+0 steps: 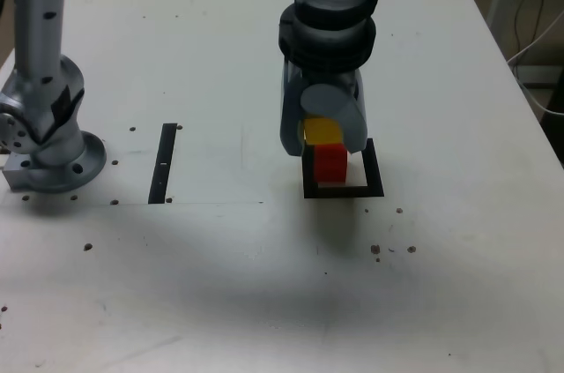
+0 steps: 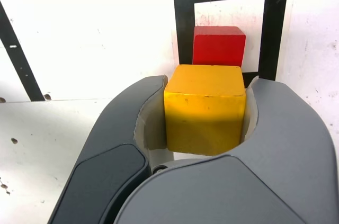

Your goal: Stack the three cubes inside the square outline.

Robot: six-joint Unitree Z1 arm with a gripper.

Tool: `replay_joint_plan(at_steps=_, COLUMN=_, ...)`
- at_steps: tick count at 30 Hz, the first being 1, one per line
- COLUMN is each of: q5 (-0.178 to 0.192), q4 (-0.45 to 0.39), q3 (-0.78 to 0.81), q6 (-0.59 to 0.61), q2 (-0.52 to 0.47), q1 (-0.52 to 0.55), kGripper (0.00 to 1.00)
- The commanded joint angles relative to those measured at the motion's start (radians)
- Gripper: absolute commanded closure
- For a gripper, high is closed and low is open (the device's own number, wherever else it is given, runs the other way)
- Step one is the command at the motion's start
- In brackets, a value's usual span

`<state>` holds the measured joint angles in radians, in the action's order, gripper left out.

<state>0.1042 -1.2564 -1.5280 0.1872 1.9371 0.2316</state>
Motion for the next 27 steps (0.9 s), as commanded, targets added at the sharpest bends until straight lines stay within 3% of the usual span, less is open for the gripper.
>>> replay_joint_plan(at_steps=1, q5=0.003, q4=0.006, q3=0.001, q6=-0.007, q2=0.01, q1=-0.006, kGripper=0.74)
replay_joint_plan(at_steps=10, q5=0.017, q4=0.041, q3=0.029, q6=-0.03, q2=0.029, q1=-0.048, kGripper=0.72)
replay_joint_plan(at_steps=20, q5=-0.013, q4=0.103, q3=0.063, q6=-0.059, q2=0.026, q1=-0.053, kGripper=0.72)
replay_joint_plan(at_steps=27, q5=-0.017, q4=0.106, q3=0.083, q6=-0.086, q2=0.026, q1=-0.073, kGripper=0.65)
